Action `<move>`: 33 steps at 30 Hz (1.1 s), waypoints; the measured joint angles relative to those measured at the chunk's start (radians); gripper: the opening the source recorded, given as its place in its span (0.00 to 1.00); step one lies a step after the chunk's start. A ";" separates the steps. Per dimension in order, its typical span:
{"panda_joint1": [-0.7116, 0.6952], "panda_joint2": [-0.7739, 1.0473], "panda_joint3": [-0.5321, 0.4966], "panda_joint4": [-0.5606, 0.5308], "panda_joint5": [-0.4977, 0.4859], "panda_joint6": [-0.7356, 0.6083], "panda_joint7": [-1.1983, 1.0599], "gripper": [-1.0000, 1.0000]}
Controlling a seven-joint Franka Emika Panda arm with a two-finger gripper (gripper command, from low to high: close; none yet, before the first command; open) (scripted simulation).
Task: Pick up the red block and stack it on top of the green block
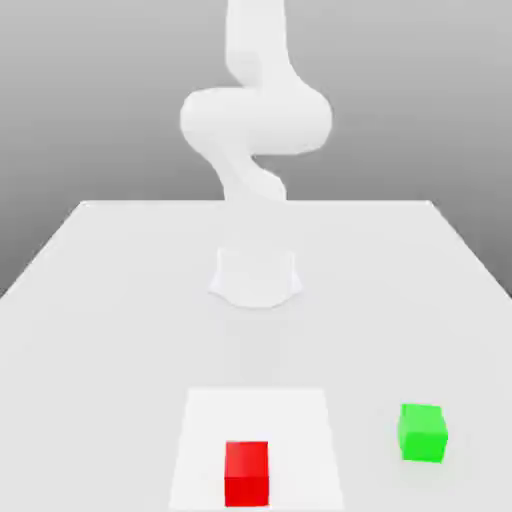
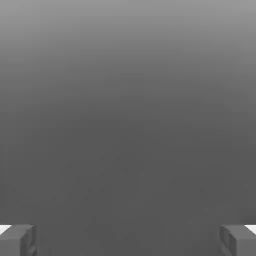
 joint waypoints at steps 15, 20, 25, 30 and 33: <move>-0.010 0.550 -0.005 -0.108 -0.024 0.216 -0.008 0.50; -0.015 0.731 -0.007 -0.143 -0.014 0.287 -0.023 0.50; -0.020 0.912 -0.002 -0.171 0.005 0.369 -0.044 0.50; -0.019 1.080 -0.002 -0.150 0.008 0.504 -0.047 0.00; -0.019 1.080 -0.002 -0.150 0.007 0.504 -0.047 0.00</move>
